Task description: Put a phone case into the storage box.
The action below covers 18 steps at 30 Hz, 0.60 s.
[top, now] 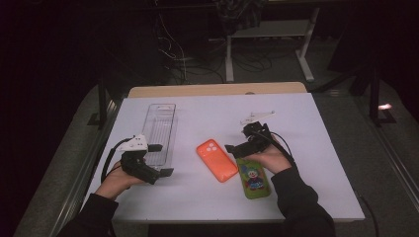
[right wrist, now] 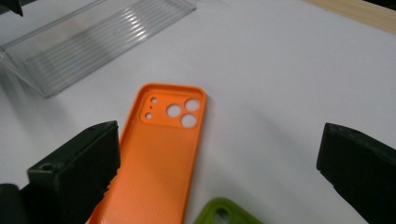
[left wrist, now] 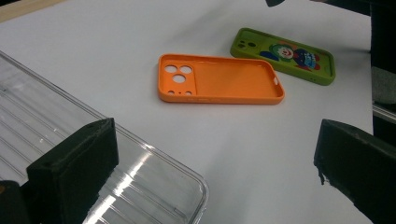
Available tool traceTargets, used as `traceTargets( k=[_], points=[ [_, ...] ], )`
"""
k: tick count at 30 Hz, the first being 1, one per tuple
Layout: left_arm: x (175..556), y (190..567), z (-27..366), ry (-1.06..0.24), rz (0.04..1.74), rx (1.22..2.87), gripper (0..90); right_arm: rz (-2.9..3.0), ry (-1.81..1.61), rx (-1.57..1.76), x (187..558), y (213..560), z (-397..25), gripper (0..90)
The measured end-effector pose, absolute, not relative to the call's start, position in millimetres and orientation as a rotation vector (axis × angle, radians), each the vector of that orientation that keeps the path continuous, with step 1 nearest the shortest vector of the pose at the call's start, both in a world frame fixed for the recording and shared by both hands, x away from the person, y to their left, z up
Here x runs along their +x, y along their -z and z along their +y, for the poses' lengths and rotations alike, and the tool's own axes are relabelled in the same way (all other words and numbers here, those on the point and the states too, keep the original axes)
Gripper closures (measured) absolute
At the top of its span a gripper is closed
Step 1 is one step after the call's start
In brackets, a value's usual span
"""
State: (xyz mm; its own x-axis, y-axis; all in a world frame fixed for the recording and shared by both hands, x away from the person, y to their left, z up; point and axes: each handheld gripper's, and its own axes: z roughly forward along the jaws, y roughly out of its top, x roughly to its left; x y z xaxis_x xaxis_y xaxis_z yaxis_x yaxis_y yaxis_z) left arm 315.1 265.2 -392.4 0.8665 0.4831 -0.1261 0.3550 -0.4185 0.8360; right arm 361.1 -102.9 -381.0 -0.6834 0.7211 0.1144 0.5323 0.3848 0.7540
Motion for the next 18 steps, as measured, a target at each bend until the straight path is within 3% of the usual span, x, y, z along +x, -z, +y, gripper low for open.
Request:
traceTargets(
  k=[18],
  points=[
    [315.9, 392.5, 266.1, -0.160, 0.602, 2.054, 0.0, 2.436, -1.151, 1.123, 368.8, 387.1, -59.0, 0.0]
  ],
)
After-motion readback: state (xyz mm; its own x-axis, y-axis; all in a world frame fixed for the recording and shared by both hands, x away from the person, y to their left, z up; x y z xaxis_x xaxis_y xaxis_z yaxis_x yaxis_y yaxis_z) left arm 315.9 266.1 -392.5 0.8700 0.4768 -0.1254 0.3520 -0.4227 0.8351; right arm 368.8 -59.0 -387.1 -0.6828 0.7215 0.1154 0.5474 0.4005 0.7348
